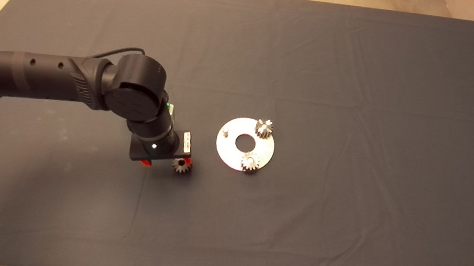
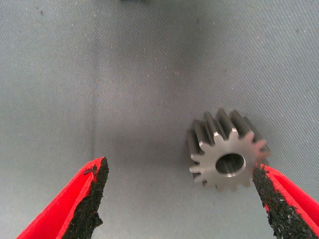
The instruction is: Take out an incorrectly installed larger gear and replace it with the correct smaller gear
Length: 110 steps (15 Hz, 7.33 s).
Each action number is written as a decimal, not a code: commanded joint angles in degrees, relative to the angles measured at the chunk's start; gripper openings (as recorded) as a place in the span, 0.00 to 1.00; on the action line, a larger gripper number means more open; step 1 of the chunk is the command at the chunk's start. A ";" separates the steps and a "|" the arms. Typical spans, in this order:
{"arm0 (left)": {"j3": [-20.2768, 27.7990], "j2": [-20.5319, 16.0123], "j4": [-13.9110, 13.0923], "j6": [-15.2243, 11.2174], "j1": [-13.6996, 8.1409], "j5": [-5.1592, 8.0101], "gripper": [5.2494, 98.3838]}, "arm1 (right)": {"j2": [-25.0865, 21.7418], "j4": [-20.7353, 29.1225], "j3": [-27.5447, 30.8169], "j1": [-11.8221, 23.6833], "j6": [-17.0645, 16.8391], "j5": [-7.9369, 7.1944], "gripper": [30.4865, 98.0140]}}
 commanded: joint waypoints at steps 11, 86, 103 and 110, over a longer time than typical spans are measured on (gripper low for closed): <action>-4.23 4.79 1.50 -0.16 0.20 2.32 0.73 | 0.08 -1.87 0.17 0.25 -0.12 -7.18 1.00; -23.82 19.46 -3.42 8.76 -7.10 1.44 0.30 | 2.36 -3.71 0.08 -1.42 -0.03 -7.27 1.00; -26.74 22.54 -3.68 9.59 -7.62 4.00 0.29 | 3.15 -3.80 0.08 -1.50 0.41 -7.18 1.00; -28.92 22.36 -8.56 13.89 -10.79 5.49 0.29 | 3.15 -5.38 0.08 -4.14 0.41 -7.18 1.00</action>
